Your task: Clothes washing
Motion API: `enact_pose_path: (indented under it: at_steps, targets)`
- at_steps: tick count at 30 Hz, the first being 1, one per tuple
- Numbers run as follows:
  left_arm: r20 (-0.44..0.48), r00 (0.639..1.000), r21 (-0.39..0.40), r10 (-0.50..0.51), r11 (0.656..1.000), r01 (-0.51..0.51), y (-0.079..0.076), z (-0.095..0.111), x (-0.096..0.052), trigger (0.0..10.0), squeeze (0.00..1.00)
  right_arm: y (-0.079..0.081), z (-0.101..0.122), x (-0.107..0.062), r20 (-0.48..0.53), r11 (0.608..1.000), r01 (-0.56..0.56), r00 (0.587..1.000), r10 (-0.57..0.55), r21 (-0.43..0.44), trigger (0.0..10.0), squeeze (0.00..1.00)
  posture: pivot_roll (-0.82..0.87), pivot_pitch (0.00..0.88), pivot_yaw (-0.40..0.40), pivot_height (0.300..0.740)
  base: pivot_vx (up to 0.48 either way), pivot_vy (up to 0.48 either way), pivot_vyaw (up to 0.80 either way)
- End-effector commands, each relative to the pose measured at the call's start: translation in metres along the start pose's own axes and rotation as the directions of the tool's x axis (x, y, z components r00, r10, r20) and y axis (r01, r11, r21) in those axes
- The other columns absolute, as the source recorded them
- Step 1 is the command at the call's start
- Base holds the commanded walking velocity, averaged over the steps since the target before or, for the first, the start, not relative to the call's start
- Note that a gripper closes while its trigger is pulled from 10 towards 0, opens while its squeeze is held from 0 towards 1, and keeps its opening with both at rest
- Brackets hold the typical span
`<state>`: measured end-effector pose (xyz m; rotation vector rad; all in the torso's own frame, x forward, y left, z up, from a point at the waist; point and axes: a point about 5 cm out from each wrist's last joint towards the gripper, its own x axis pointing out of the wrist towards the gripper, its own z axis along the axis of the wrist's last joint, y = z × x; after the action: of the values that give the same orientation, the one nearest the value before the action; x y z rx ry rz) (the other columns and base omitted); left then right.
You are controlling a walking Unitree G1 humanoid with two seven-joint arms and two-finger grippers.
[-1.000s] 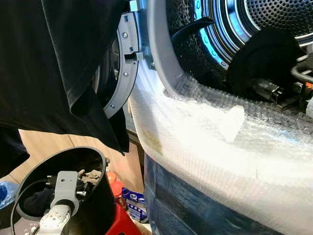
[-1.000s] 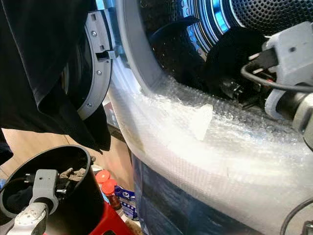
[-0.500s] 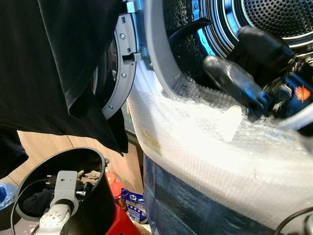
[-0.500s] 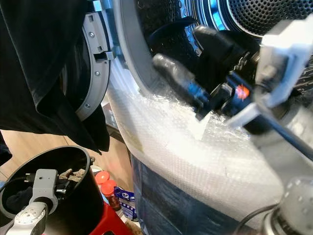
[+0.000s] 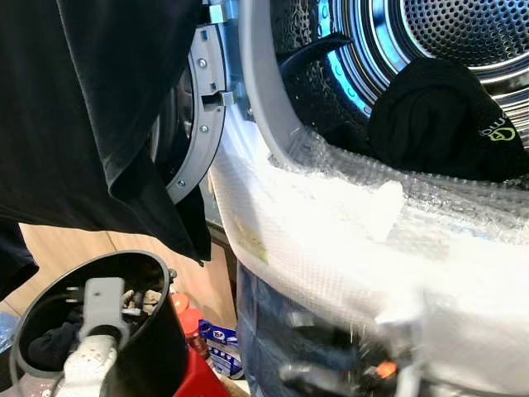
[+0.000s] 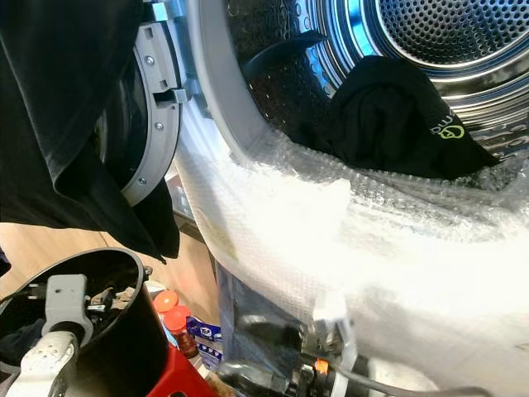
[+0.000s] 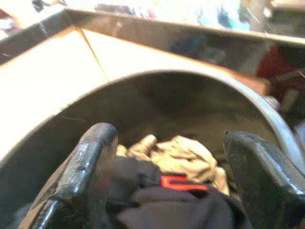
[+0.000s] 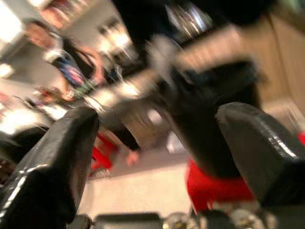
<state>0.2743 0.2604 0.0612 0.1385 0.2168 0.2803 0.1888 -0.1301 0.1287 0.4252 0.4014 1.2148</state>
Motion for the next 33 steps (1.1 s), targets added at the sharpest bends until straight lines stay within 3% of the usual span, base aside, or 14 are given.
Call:
enact_pose_path:
  at_steps: [1,4,8,14,15,17,20,21,22,25,26,27,28,33]
  targets:
    - [0.052,0.998,-0.021,0.038,0.999,-0.037,0.010,0.008,-0.001,10.0,0.00,-0.033,-0.038,-0.004,-0.112,0.984,0.178,0.978,-0.174,0.029,10.0,0.00,0.00,0.000,0.076,0.740,0.000,0.000,0.00]
    - [0.058,0.996,-0.017,0.064,0.998,-0.064,0.015,0.010,-0.002,10.0,0.00,-0.065,-0.084,-0.018,-0.229,0.926,0.374,0.907,-0.353,0.055,10.0,0.00,0.01,0.000,0.078,0.740,0.000,0.000,0.00]
    - [0.068,0.994,-0.022,0.081,0.997,-0.079,0.021,0.011,-0.003,10.0,0.00,-0.082,-0.128,-0.030,-0.434,0.848,0.525,0.749,-0.501,-0.072,10.0,0.00,0.01,0.000,0.093,0.740,0.000,0.000,0.00]
    - [0.054,0.996,-0.030,0.068,0.997,-0.067,0.019,0.008,-0.004,10.0,0.00,-0.097,-0.169,-0.030,-0.458,0.742,0.668,0.645,-0.611,-0.048,10.0,0.00,0.02,0.000,0.105,0.740,0.000,0.000,0.00]
    - [0.053,0.997,-0.027,0.062,0.998,-0.061,0.018,0.007,-0.004,10.0,0.00,-0.099,-0.176,-0.032,-0.471,0.703,0.711,0.610,-0.637,-0.031,10.0,0.00,0.02,0.000,0.111,0.740,0.000,0.000,0.00]
    - [0.059,0.995,-0.065,0.083,0.995,-0.079,0.019,0.008,-0.003,10.0,0.00,-0.096,-0.201,-0.036,-0.564,0.601,0.793,0.454,-0.689,-0.096,10.0,0.00,0.02,0.000,0.111,0.740,0.000,0.000,0.00]
    - [0.042,0.990,-0.144,0.131,0.982,-0.124,0.025,0.008,-0.002,10.0,0.00,-0.093,-0.210,-0.040,-0.600,0.558,0.817,0.374,-0.707,-0.147,10.0,0.00,0.01,0.000,0.116,0.740,0.000,0.000,0.00]
    - [0.010,0.985,-0.201,0.174,0.965,-0.169,0.031,0.005,0.000,10.0,0.00,-0.092,-0.216,-0.044,-0.623,0.462,0.880,0.299,-0.723,-0.113,10.0,0.00,0.01,0.000,0.119,0.740,0.000,0.000,0.00]
    - [-0.021,0.980,-0.236,0.200,0.951,-0.199,0.035,0.003,0.001,10.0,0.00,-0.092,-0.218,-0.043,-0.631,0.424,0.897,0.257,-0.732,-0.127,10.0,1.00,0.03,0.000,0.109,0.740,0.000,0.000,0.00]
    - [-0.026,0.978,-0.280,0.205,0.938,-0.204,0.040,0.007,0.004,10.0,0.00,-0.096,-0.211,-0.029,-0.610,0.459,0.879,0.293,-0.736,-0.131,10.0,1.00,0.04,0.000,0.102,0.740,0.000,0.000,0.00]
    - [-0.021,0.978,-0.267,0.208,0.941,-0.206,0.042,0.007,0.004,10.0,0.00,-0.098,-0.209,-0.029,-0.611,0.459,0.873,0.275,-0.742,-0.165,10.0,0.60,0.05,0.000,0.101,0.740,0.000,0.000,0.00]
    - [-0.020,0.977,-0.263,0.211,0.942,-0.209,0.043,0.007,0.003,10.0,0.00,-0.099,-0.209,-0.029,-0.613,0.458,0.869,0.262,-0.745,-0.186,10.0,0.60,0.05,0.000,0.101,0.740,0.000,0.000,0.00]
    - [-0.034,0.974,-0.290,0.226,0.930,-0.226,0.045,0.006,0.002,10.0,0.00,-0.099,-0.210,-0.030,-0.628,0.442,0.875,0.234,-0.742,-0.196,10.0,0.00,0.06,0.000,0.096,0.740,0.000,0.000,0.00]
    - [-0.074,0.972,-0.373,0.225,0.897,-0.236,0.046,0.001,0.001,10.0,0.01,-0.101,-0.210,-0.037,-0.641,0.402,0.891,0.185,-0.745,-0.210,10.0,0.00,0.09,0.000,0.075,0.740,0.000,0.000,0.00]
